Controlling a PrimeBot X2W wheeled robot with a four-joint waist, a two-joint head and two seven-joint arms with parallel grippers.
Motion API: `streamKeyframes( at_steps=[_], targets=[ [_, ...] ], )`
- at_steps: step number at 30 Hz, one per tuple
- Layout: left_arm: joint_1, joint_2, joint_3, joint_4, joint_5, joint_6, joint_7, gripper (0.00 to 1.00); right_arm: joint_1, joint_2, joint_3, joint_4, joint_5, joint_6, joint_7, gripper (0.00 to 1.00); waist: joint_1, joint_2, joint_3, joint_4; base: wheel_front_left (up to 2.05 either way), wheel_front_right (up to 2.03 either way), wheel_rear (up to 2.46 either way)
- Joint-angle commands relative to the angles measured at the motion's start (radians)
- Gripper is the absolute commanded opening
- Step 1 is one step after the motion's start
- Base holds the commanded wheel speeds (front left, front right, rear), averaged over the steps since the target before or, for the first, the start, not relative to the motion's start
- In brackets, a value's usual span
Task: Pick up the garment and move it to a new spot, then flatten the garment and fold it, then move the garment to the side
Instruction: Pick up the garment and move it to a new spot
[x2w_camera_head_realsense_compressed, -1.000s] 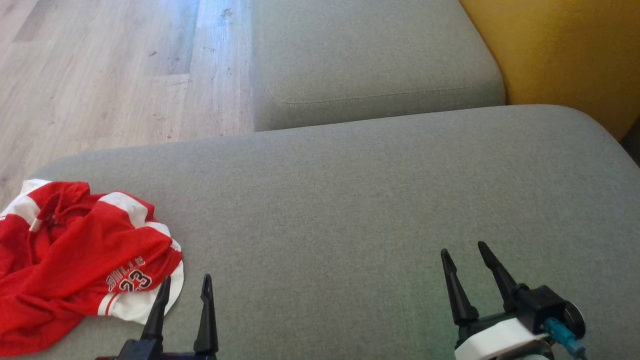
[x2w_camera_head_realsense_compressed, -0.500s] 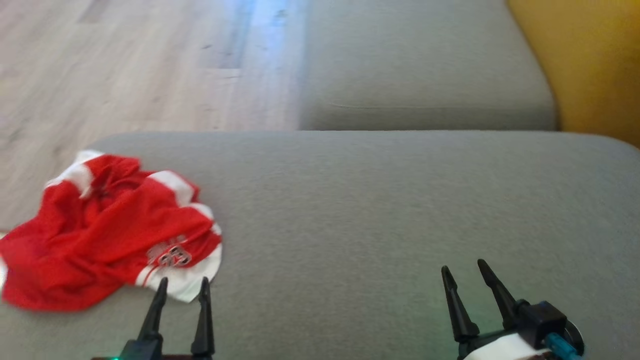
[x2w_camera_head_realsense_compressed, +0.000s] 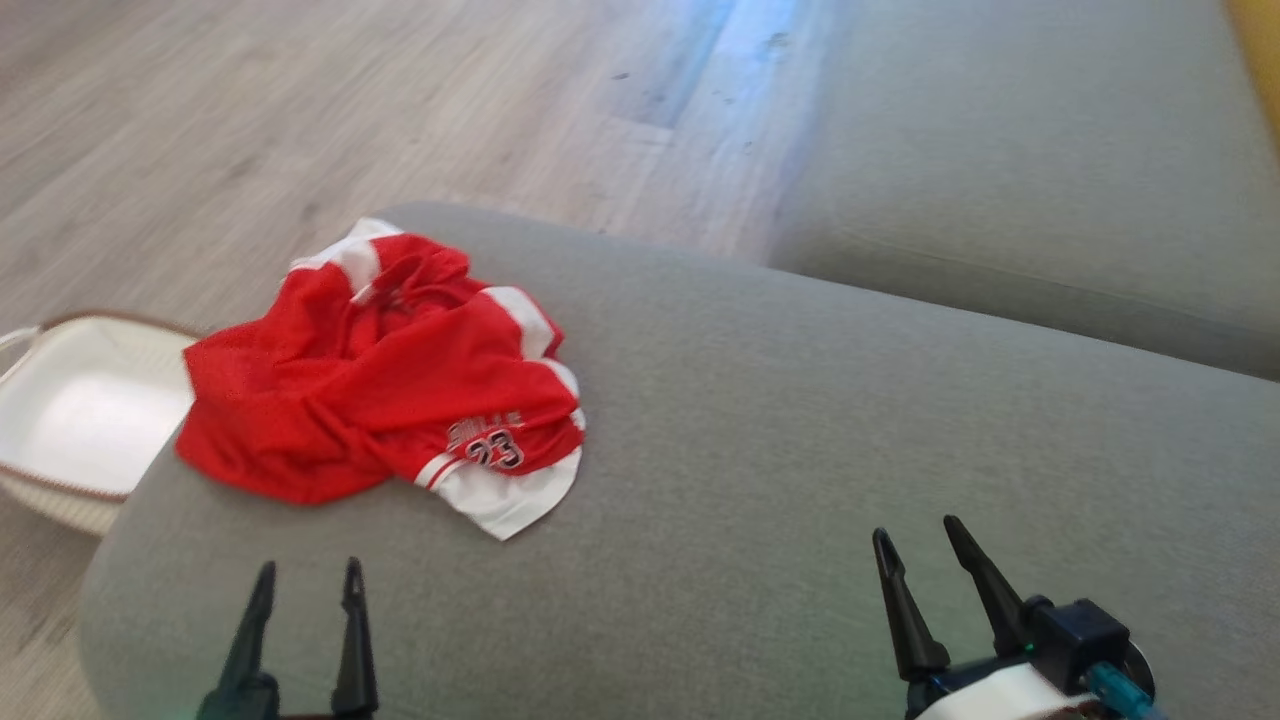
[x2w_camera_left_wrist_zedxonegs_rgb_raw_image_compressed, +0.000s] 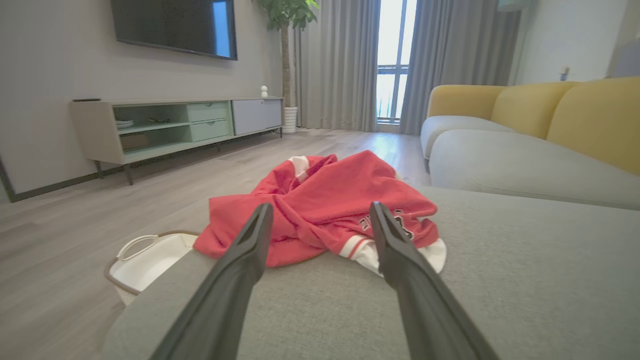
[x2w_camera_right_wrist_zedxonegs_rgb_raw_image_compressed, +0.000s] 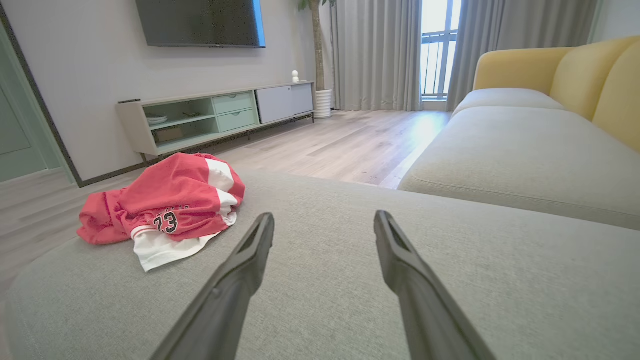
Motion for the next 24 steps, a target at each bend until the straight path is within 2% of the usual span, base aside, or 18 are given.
streamKeyframes(
  at_steps=[1,6,11,15,20,24],
  targets=[
    [-0.040,0.005,0.035,-0.040,0.009,0.009,-0.011,1.00,-0.058,-0.006,0.024,-0.031,0.003,-0.001,-0.014,1.00,0.0001,0.0000,0.017,0.024,0.00,0.00,0.00],
    [-0.038,0.005,0.058,-0.062,0.009,0.018,-0.011,1.00,-0.081,-0.006,0.034,-0.023,0.001,-0.001,-0.014,1.00,0.0001,0.0000,0.033,0.042,0.00,0.00,0.00],
    [-0.059,0.017,0.081,-0.090,-0.004,0.000,-0.011,1.00,-0.077,-0.006,0.029,-0.023,-0.007,-0.001,-0.014,1.00,0.0001,0.0000,0.044,0.053,0.00,0.00,0.00],
    [-0.146,0.069,0.089,-0.115,-0.005,-0.045,-0.011,1.00,-0.053,-0.006,0.005,-0.025,-0.032,-0.001,-0.014,1.00,0.0001,0.0000,0.061,0.066,0.00,0.00,0.00],
    [-0.316,0.147,0.081,-0.151,-0.010,-0.084,-0.005,1.00,-0.063,-0.007,-0.017,-0.039,-0.101,-0.001,-0.014,1.00,0.0001,0.0000,0.156,0.042,0.00,0.00,0.00],
    [-0.533,0.213,0.014,-0.122,-0.059,-0.116,0.083,1.00,-0.106,-0.047,-0.032,-0.057,-0.138,-0.001,-0.014,1.00,0.0001,0.0000,0.261,0.030,0.00,0.00,0.00]
  ],
)
